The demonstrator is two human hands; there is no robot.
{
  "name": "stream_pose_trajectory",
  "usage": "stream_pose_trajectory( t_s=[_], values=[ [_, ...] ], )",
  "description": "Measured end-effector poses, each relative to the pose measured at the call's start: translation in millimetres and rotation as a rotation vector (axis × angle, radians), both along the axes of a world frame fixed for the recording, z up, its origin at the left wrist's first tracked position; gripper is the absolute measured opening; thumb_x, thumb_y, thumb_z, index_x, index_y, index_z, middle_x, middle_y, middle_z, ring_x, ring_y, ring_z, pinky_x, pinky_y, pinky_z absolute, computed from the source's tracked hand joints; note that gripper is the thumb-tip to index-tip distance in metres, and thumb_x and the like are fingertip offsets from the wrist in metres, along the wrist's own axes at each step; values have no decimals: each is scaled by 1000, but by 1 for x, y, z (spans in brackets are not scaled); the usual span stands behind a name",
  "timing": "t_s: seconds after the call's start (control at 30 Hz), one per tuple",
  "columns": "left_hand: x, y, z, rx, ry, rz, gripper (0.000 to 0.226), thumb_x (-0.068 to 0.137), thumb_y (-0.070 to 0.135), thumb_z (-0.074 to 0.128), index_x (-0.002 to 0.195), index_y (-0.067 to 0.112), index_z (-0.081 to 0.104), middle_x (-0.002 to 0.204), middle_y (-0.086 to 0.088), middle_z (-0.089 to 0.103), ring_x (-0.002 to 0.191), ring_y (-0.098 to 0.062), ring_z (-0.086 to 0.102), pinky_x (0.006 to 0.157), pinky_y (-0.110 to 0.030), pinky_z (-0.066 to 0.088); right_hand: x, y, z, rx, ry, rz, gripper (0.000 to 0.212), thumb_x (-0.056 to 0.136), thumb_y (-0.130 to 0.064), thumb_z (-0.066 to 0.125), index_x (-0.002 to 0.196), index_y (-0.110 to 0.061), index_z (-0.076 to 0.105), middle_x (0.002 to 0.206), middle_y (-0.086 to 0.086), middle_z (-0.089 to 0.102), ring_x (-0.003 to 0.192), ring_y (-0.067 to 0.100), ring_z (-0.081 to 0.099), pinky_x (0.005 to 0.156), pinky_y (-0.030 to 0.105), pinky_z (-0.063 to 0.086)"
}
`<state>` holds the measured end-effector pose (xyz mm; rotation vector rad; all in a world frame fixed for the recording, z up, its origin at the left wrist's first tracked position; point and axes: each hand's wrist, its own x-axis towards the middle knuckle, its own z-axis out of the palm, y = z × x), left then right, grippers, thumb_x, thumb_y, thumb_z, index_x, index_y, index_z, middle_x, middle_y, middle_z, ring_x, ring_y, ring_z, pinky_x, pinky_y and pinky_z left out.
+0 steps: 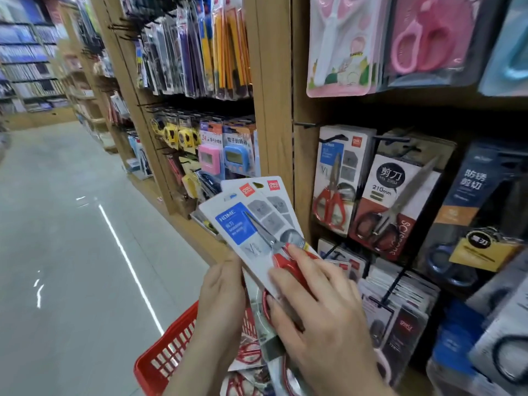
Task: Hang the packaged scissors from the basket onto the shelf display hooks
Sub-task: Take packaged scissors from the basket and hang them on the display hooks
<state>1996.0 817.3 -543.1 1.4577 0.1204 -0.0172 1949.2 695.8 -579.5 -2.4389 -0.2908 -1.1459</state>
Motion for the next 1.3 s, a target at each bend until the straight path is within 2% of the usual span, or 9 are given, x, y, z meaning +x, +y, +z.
stream_pose_trajectory(
  t_s=[0.1,0.23,0.33,0.43,0.53,0.7,0.93,1.13,1.3],
  values=[
    [-2,-2,3,-89,28,-56,53,94,60,44,97,19,78,94,-5,78,89,-23,75,84,-41,57,2,1,-2,2,44,-41,35,90,-44,56,117,-26,69,137,4,60,107,25,58,79,39,51],
    [2,1,6,33,-71,-79,29,94,31,60,93,8,77,89,-14,77,89,-36,74,84,-48,58,-1,-1,3,86,77,67,38,90,-49,53,119,-30,69,132,-8,62,107,12,56,84,37,51],
    [3,4,5,124,-64,-132,36,97,28,56,75,9,76,76,-13,76,72,-32,72,74,-42,59,6,-19,15,550,191,94,29,95,-40,55,124,-39,62,121,-29,58,109,-3,54,89,26,47],
    [-6,2,8,164,-16,-236,43,100,30,50,77,2,73,75,-16,75,64,-25,70,62,-29,55,19,-42,25,1137,495,197,19,94,-26,62,111,-29,70,106,-4,73,96,11,69,93,38,54],
    [-11,-1,6,218,1,-300,49,100,38,47,92,-5,67,81,-17,76,73,-31,73,74,-36,57,21,-43,29,1326,696,354,18,95,-23,61,98,-18,78,95,12,78,91,33,73,93,56,54],
    [-13,-4,14,174,-36,-284,41,100,35,45,92,6,73,77,-8,77,69,-19,75,55,-21,55,21,-40,32,1299,633,327,23,97,-24,57,89,-21,78,89,13,78,84,34,74,85,50,56],
    [-2,10,10,185,-84,-157,41,100,28,51,78,4,76,71,-10,76,69,-22,74,57,-22,54,32,-53,29,1459,316,198,24,100,-15,54,94,-16,77,93,13,77,88,32,73,86,45,55],
    [19,34,19,269,-263,-24,32,94,16,62,65,8,75,62,-11,71,56,-5,60,47,-9,43,62,-57,54,1116,174,106,24,101,-19,54,86,-15,73,82,12,75,80,41,69,71,47,56],
    [23,35,15,270,-255,-52,31,91,17,66,62,10,76,60,-15,69,49,-1,56,46,-11,41,91,-57,76,1030,167,70,28,102,-20,52,82,-16,72,75,6,75,67,14,67,63,33,52]
  ],
)
